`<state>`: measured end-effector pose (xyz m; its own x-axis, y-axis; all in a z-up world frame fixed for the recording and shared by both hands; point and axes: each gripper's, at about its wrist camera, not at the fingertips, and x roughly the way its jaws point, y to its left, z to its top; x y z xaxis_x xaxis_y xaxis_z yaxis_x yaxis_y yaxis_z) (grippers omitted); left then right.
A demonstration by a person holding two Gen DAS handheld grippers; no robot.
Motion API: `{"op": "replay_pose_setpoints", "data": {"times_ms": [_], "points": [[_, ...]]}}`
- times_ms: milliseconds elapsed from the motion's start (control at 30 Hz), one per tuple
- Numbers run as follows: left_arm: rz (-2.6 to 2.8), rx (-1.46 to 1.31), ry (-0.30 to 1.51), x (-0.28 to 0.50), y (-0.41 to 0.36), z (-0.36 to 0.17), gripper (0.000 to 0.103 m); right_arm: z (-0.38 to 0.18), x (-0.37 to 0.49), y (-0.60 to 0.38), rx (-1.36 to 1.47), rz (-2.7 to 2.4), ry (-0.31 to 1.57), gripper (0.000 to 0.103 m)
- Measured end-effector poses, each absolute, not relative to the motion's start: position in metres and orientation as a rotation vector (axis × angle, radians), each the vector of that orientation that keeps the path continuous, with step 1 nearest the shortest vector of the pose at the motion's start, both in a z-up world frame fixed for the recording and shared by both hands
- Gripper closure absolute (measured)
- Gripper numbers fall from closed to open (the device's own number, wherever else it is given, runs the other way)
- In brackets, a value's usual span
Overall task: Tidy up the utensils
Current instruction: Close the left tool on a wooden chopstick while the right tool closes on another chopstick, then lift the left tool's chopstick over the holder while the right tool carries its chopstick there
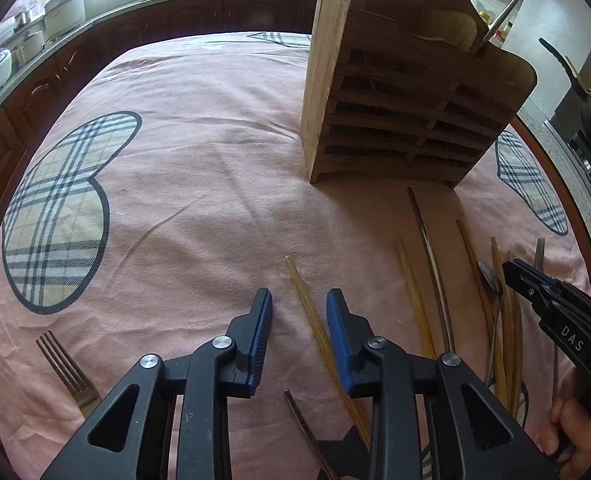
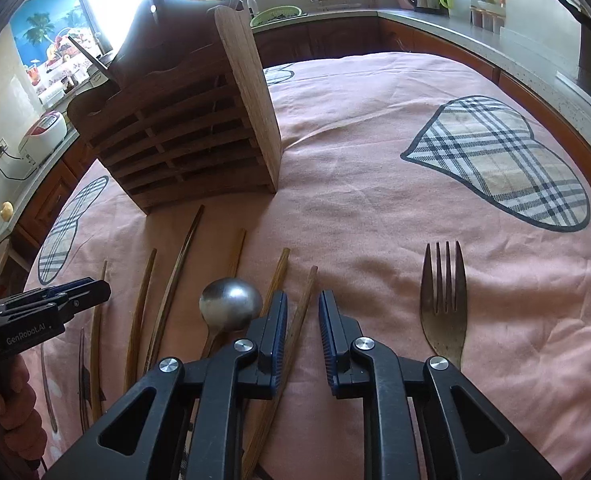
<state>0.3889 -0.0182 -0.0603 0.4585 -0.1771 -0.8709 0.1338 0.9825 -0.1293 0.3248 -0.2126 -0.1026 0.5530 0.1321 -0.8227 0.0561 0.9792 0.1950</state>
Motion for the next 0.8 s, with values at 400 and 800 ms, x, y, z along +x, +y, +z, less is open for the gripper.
{"op": "replay_pose_setpoints", "data": {"times_ms": [400, 800], "points": [[-0.242, -0.080, 1.051, 0.382, -0.020, -0.058, 0.097, -0.100, 0.328, -0.217, 0.244, 0.056, 0.955, 0.097], [-0.318, -0.203, 0.894, 0.320, 0.021, 0.021, 0.099, -0.031, 0.286, -0.226, 0.317, 0.117, 0.790, 0.099]]}}
